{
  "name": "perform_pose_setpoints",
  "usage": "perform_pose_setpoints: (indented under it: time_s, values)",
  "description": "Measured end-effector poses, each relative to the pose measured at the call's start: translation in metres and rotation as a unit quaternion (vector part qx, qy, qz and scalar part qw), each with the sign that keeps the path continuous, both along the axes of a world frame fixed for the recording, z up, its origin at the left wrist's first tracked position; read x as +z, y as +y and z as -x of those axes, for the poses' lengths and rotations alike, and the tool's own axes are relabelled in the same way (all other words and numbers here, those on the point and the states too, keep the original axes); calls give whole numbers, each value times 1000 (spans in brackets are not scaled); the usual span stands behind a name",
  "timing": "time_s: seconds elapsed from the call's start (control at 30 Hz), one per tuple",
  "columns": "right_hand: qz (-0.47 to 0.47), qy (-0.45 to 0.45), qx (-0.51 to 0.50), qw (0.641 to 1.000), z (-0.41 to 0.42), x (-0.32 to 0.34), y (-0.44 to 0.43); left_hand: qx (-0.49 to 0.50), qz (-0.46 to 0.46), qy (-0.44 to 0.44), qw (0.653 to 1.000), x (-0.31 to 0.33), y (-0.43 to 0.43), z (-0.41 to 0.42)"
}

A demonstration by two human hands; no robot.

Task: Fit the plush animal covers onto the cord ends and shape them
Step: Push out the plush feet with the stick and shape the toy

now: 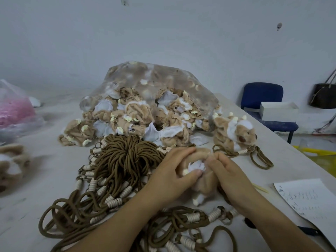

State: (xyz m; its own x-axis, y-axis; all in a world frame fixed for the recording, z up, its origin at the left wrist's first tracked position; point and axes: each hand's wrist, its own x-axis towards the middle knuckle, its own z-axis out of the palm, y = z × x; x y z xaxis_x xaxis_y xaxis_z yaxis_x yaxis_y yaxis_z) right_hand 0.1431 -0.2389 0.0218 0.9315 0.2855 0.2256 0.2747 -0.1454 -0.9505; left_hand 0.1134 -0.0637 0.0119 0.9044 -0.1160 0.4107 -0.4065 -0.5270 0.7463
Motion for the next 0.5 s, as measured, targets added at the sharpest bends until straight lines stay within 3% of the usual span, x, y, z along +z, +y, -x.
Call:
perform_pose_setpoints:
  time_s: [0.13,0.3,0.5]
  values:
    - [0,3,33,999,1,-1,2,59,-2,14,998,0,4,-2]
    - [96,-69,81,990,5,-8,13,161,-26,-5,987,0,0,-1]
    - [123,-120,49,984,7,-6,17,200,-37,-27,979,-2,0,-2]
